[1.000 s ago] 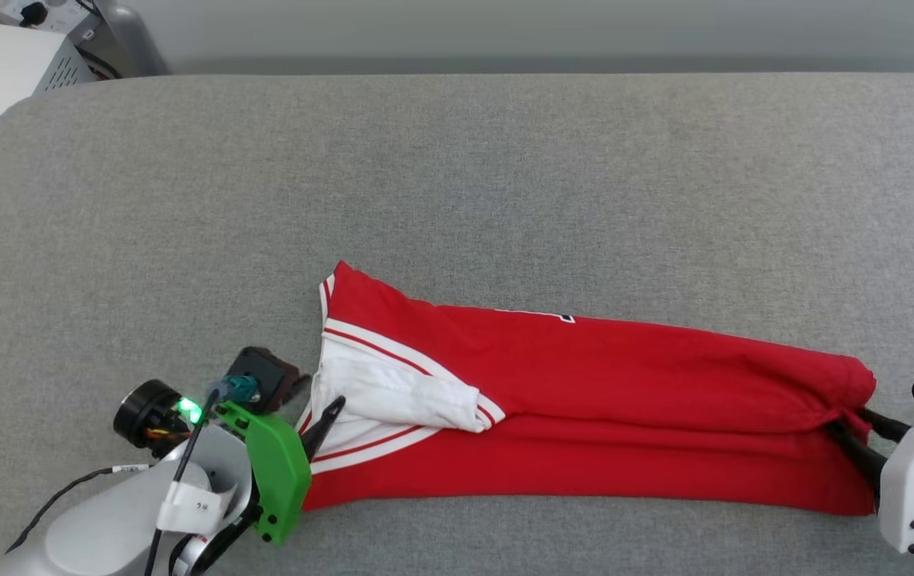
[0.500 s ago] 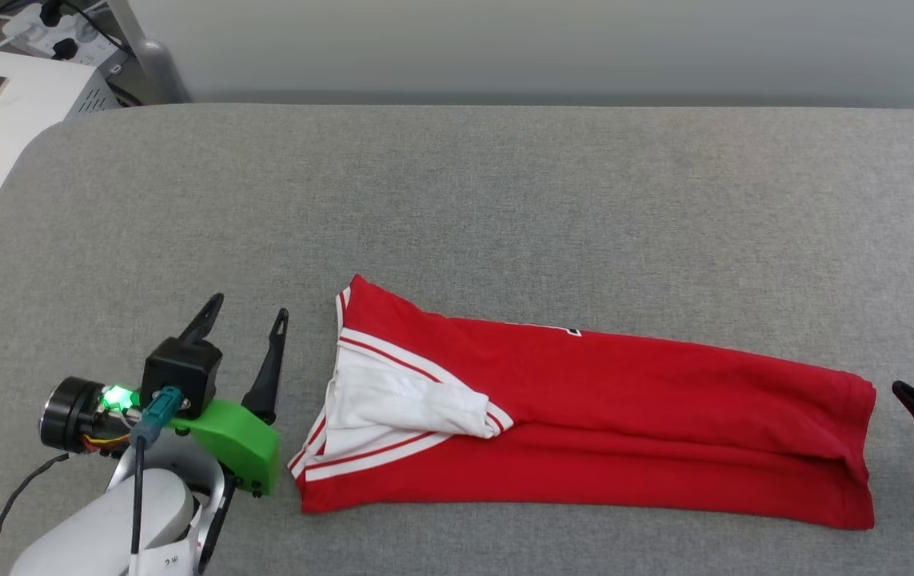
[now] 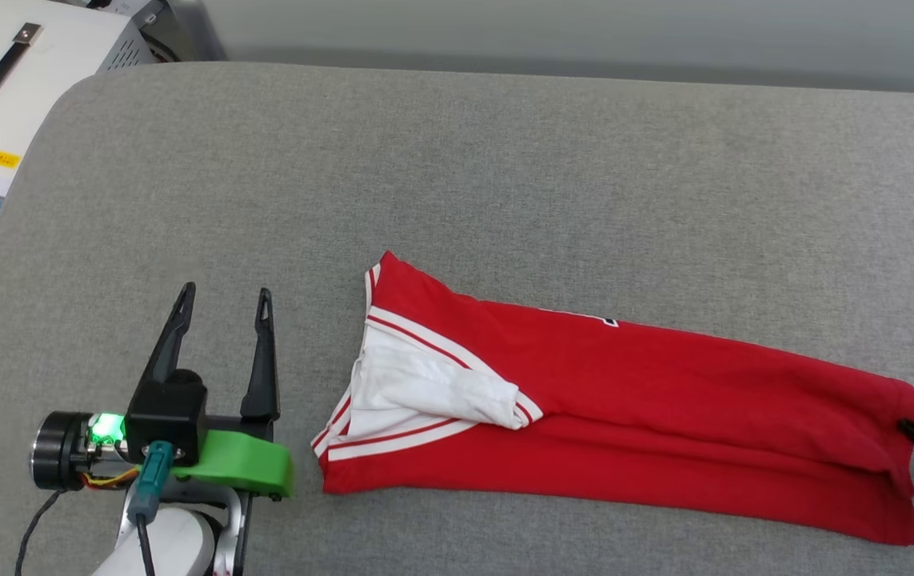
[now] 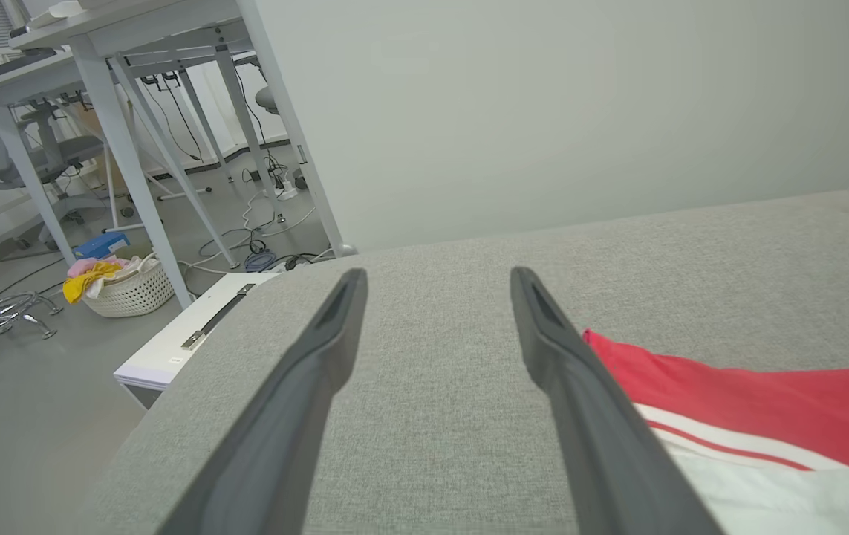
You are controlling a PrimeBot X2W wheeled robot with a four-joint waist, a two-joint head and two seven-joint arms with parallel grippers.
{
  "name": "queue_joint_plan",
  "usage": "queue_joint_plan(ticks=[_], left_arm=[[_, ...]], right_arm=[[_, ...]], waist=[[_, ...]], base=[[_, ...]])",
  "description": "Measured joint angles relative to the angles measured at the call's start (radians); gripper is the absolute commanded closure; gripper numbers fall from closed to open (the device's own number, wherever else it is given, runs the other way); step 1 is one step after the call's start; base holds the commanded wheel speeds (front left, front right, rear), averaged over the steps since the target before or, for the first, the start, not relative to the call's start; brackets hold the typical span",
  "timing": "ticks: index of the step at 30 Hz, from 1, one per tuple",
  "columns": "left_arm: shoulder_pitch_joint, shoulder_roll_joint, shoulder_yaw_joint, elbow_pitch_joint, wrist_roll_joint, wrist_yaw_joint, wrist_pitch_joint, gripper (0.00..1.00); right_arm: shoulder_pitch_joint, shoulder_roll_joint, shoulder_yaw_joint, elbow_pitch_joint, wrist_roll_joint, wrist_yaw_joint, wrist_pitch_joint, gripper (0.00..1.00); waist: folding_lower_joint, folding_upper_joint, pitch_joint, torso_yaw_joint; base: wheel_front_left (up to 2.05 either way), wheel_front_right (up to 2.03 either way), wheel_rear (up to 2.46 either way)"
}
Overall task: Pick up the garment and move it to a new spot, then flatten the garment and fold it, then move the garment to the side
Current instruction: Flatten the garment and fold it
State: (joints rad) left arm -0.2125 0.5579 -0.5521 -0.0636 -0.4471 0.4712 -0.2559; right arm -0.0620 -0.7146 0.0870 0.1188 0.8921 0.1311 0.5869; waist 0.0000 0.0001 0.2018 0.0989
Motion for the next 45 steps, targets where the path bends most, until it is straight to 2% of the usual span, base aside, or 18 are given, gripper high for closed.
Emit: queue_joint_plan(ticks=[10,17,21,22,23,35,45], left_arm=[[0.060,-0.161,0.135,0.018,0.168,-0.093,0.000,0.00],[0.088,-0.240,0.194,0.035,0.257,-0.154,0.000,0.00],[0.096,-0.277,0.231,0.041,0.289,-0.174,0.000,0.00],[0.099,-0.285,0.238,0.041,0.297,-0.178,0.000,0.00],[0.103,-0.293,0.244,0.042,0.303,-0.187,0.000,0.00],[0.142,-0.329,0.302,0.059,0.370,-0.249,0.000,0.00],[0.169,-0.340,0.318,0.081,0.401,-0.279,0.000,0.00]], right_arm=[[-0.010,0.035,0.037,0.062,-0.009,0.000,-0.004,0.00],[-0.031,0.040,0.094,0.066,0.010,-0.008,-0.046,0.00],[-0.037,0.034,0.124,0.071,0.010,-0.008,-0.070,0.00],[-0.038,0.031,0.131,0.072,0.010,-0.008,-0.075,0.62],[-0.038,0.028,0.137,0.074,0.009,-0.008,-0.084,1.00],[-0.041,0.006,0.132,0.106,0.020,0.001,-0.146,1.00],[-0.034,-0.094,0.031,0.172,-0.010,0.000,-0.117,1.00]], waist=[[0.0000,-0.0001,0.057,0.041],[0.0000,-0.0001,0.080,0.063],[0.0000,-0.0001,0.081,0.065],[0.0000,-0.0001,0.080,0.065],[0.0000,-0.0001,0.078,0.065],[0.0001,0.0000,0.035,0.044],[0.0001,0.0000,-0.018,0.032]], base=[[0.00,0.00,0.00],[0.00,0.00,0.00],[0.00,0.00,0.00],[0.00,0.00,0.00],[0.00,0.00,0.00],[0.00,0.00,0.00],[0.00,0.00,0.00]])
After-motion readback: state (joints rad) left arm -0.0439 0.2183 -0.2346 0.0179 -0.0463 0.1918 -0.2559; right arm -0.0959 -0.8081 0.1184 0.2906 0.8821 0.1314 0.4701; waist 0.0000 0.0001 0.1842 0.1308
